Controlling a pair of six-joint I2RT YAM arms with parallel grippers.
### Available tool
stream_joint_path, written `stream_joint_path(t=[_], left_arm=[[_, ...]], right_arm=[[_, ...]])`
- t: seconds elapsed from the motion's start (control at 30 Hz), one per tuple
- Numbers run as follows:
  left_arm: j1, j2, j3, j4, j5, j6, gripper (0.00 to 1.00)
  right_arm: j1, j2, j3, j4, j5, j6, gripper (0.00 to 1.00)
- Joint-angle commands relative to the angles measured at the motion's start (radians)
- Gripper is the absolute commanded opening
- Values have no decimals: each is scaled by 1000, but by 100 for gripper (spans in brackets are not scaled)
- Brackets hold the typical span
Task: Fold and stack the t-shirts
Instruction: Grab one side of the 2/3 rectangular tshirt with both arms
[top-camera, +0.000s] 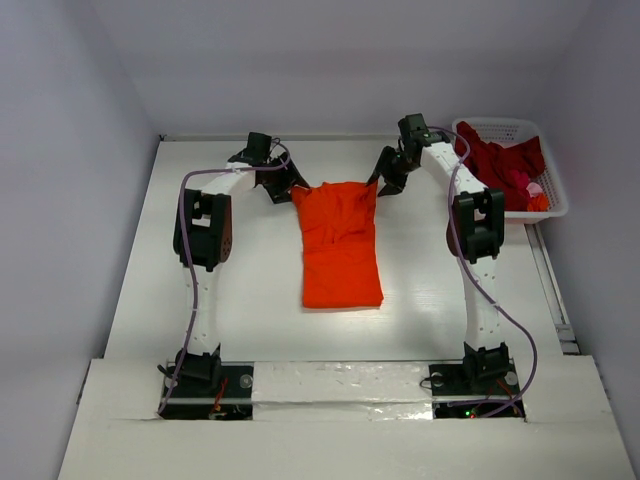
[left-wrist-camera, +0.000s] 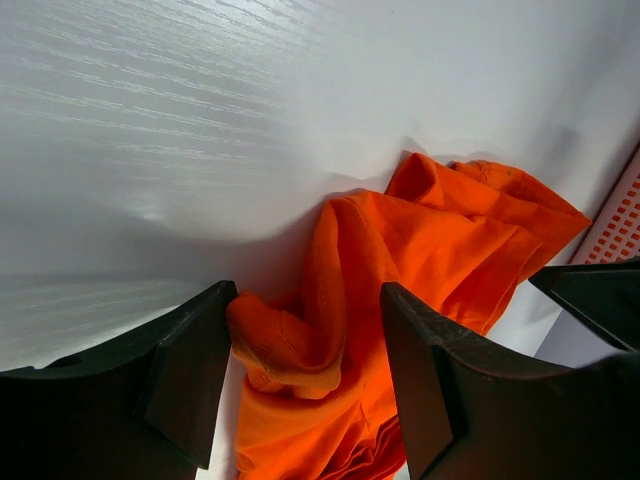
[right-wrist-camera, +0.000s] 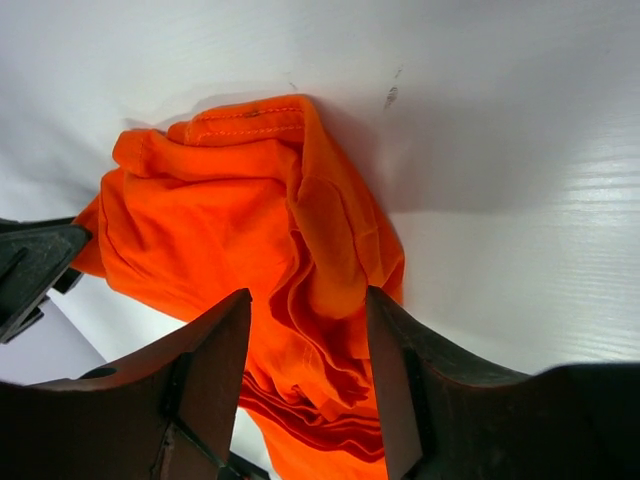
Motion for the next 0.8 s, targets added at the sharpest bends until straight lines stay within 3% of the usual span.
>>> stream_joint_path(t=[0.0, 0.13, 0.5, 0.77], left_arm=[[1, -15, 46, -18, 7, -1, 55], [1, -26, 49, -26, 5, -2, 55], [1, -29, 52, -32, 10, -2, 55], [1, -24, 71, -37, 14, -1, 55]], right_arm=[[1, 1, 40, 19, 43, 20, 53], [1, 5, 40, -9, 115, 54, 52], [1, 67, 114, -24, 72, 50, 53], [1, 92, 146, -24, 48, 39, 30]])
